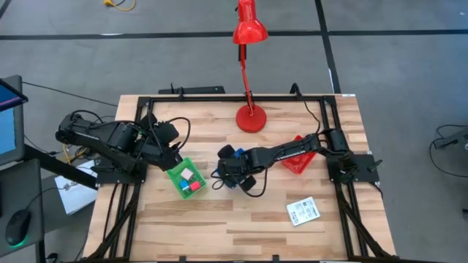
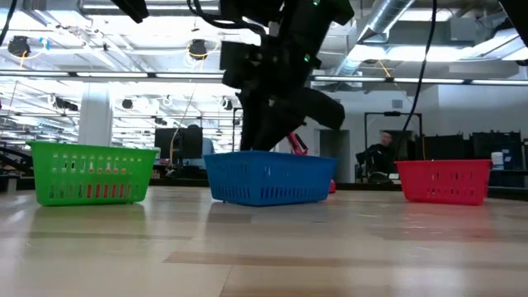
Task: Pick and place items into bin
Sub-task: Put the pink charger cable into the blue basket, then put the card reader box into the red basket
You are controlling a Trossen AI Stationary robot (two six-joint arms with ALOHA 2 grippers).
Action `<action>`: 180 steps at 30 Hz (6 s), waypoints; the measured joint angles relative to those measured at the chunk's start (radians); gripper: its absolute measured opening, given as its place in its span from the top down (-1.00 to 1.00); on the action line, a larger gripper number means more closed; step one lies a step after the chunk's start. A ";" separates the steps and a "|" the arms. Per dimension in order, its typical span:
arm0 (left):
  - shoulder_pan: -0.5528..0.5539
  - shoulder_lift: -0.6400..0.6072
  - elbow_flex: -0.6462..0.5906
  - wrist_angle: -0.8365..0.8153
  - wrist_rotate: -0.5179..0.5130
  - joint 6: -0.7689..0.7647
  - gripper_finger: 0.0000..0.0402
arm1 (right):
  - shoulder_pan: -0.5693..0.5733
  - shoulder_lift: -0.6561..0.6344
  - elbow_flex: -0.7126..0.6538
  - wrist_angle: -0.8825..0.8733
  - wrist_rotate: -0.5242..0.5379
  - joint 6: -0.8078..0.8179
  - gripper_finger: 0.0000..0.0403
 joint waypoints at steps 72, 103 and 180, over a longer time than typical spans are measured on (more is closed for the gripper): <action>0.000 0.000 0.000 0.000 0.001 0.000 -0.12 | -0.019 0.018 0.381 -0.592 -0.081 0.324 0.47; -0.007 0.034 -0.233 0.975 0.158 0.472 -0.12 | 0.316 -0.834 -0.418 -0.563 -0.340 1.367 0.47; -0.040 1.277 0.549 1.420 0.388 1.406 -0.12 | 0.644 -0.842 -1.144 0.287 -0.074 2.125 1.00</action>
